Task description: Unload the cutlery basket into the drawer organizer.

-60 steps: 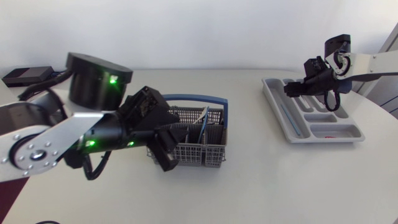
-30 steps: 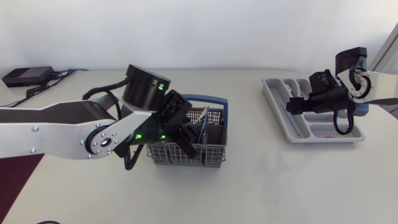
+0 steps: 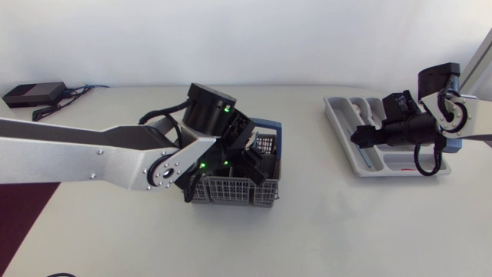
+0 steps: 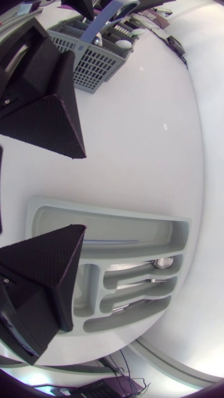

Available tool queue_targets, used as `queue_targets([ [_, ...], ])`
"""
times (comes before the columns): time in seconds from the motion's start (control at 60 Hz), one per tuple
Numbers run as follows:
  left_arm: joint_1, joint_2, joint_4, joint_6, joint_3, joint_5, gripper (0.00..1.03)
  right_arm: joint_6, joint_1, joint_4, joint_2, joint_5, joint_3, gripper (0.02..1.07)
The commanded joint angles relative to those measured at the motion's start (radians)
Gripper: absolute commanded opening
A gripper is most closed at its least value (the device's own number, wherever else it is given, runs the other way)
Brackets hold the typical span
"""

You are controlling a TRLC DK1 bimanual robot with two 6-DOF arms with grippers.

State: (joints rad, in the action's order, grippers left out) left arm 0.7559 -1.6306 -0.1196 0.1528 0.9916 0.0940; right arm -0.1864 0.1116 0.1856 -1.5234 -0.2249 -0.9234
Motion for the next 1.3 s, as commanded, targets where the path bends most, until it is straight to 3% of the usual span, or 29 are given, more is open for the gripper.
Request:
queue_targets([
  [0.0,0.003,-0.037,-0.02,-0.022,0.033,0.013,0.53,0.005,-0.015,-0.005,0.029,-0.011,0.031,0.79],
  [0.367,0.006,-0.104,-0.089,-0.045,0.05,0.066,0.52,0.015,-0.044,-0.021,0.075,-0.019,0.087,0.79],
  [0.75,0.049,-0.132,-0.172,-0.045,0.016,0.113,0.07,0.01,-0.046,-0.043,0.078,-0.019,0.112,0.79],
  [0.817,0.048,-0.129,-0.173,-0.045,0.009,0.115,0.04,0.01,-0.046,-0.044,0.083,-0.019,0.116,0.79],
  [1.283,0.06,0.014,-0.239,-0.024,-0.169,0.115,0.04,0.013,-0.056,-0.044,0.111,-0.017,0.136,0.79],
])
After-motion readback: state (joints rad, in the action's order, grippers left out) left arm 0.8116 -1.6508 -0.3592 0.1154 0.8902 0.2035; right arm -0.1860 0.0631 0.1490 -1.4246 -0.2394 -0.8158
